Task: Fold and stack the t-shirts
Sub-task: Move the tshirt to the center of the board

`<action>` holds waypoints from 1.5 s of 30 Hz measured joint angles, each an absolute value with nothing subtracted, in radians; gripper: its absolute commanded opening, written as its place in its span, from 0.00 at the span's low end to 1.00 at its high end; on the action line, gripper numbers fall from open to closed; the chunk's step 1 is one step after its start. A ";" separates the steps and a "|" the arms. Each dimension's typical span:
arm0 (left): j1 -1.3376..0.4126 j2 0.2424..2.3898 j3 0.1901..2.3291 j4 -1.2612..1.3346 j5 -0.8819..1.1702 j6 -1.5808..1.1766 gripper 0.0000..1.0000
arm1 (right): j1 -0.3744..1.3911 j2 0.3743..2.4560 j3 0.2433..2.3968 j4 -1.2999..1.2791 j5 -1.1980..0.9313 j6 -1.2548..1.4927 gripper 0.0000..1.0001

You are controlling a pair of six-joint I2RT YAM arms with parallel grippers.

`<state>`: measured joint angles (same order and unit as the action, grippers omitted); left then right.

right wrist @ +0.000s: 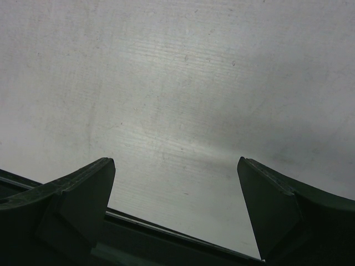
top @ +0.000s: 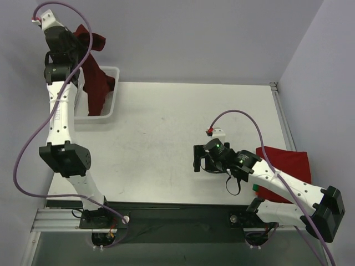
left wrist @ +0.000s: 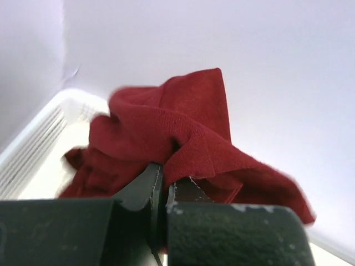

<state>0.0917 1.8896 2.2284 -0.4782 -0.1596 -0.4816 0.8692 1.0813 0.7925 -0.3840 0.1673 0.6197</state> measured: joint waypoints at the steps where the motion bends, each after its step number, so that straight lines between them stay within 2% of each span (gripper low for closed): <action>1: 0.085 1.866 2.228 -0.466 -0.150 -0.480 0.00 | 0.869 1.081 0.793 -0.384 0.167 0.619 1.00; 12: -0.064 1.600 2.255 -0.368 -0.073 -0.430 0.00 | 0.856 1.063 0.808 -0.378 0.183 0.596 1.00; 22: -0.231 1.483 2.318 -0.297 -0.055 -0.376 0.00 | 0.850 1.006 0.808 -0.378 0.197 0.602 1.00; 28: -0.361 1.510 2.280 -0.295 -0.077 -0.346 0.00 | 0.849 0.989 0.808 -0.379 0.204 0.612 1.00; 36: -0.562 1.651 2.251 -0.303 -0.123 -0.302 0.00 | 0.847 0.967 0.792 -0.378 0.217 0.635 1.00; 45: -0.715 1.807 2.400 -0.353 -0.163 -0.263 0.00 | 0.826 0.924 0.758 -0.386 0.230 0.656 1.00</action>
<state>-0.7147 1.8072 2.3997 -0.3527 -0.1635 -0.2626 0.8261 0.9237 0.7582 -0.3862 0.2298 0.6563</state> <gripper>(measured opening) 0.058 0.999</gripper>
